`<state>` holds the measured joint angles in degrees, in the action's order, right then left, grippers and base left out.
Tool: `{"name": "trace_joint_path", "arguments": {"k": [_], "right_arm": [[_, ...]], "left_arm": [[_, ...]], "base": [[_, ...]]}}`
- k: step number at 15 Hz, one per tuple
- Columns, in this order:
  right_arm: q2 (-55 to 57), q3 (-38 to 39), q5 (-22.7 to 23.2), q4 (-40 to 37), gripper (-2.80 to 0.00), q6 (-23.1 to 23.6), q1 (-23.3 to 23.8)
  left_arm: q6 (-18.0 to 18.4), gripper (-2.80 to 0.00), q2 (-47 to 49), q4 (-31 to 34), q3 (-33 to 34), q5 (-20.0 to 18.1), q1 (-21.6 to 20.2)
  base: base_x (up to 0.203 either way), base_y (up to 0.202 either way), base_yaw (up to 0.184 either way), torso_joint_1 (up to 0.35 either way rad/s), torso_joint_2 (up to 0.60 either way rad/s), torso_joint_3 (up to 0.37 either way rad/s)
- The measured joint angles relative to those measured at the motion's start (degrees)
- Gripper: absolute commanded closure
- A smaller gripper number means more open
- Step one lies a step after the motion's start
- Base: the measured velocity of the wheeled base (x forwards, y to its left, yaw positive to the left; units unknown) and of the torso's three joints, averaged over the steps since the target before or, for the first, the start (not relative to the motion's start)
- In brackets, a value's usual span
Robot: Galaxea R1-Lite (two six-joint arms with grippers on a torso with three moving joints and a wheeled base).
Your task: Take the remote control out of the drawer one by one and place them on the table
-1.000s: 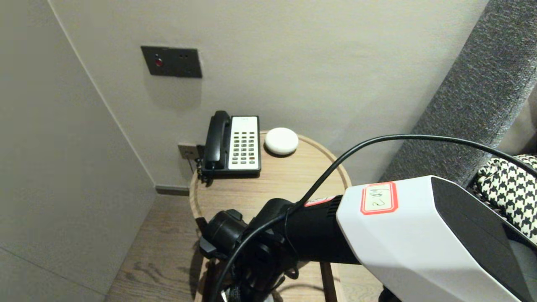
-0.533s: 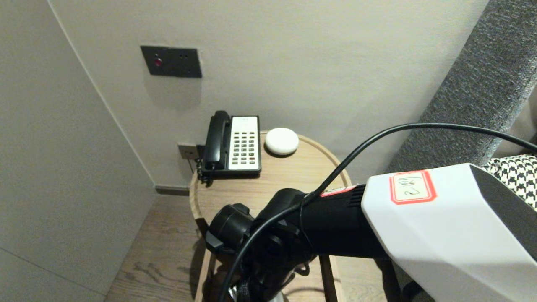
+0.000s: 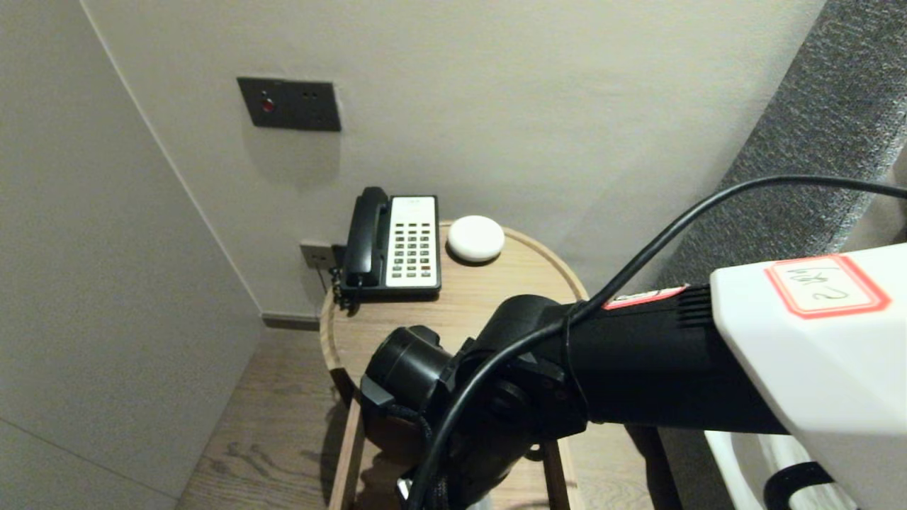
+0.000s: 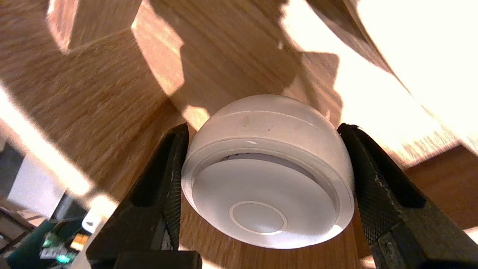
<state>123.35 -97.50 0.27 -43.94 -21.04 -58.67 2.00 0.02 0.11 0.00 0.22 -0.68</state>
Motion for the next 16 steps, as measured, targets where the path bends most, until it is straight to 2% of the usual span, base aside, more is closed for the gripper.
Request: {"name": "trace_joint_path", "arguments": {"k": [4, 9, 12, 16], "right_arm": [[-3.9, -0.7, -2.4, -1.5, 0.00, -0.3, 0.7], [-6.0, -7.2, -3.2, -8.8, 0.00, 0.8, 2.4], [-6.4, -11.6, -3.4, -10.3, 0.00, 2.0, 4.9], [-6.4, -12.5, -3.4, -10.1, 0.00, 3.0, 9.2]], "left_arm": [[0.0, 0.00, 0.0, 0.0, 0.0, 0.0, 0.0], [0.0, 0.00, 0.0, 0.0, 0.0, 0.0, 0.0], [0.0, 0.00, 0.0, 0.0, 0.0, 0.0, 0.0], [0.0, 0.00, 0.0, 0.0, 0.0, 0.0, 0.0]], "base": [[0.000, 0.000, 0.000, 0.000, 0.00, 0.000], [0.000, 0.000, 0.000, 0.000, 0.00, 0.000], [0.000, 0.000, 0.000, 0.000, 0.00, 0.000], [0.000, 0.000, 0.000, 0.000, 0.00, 0.000]]}}
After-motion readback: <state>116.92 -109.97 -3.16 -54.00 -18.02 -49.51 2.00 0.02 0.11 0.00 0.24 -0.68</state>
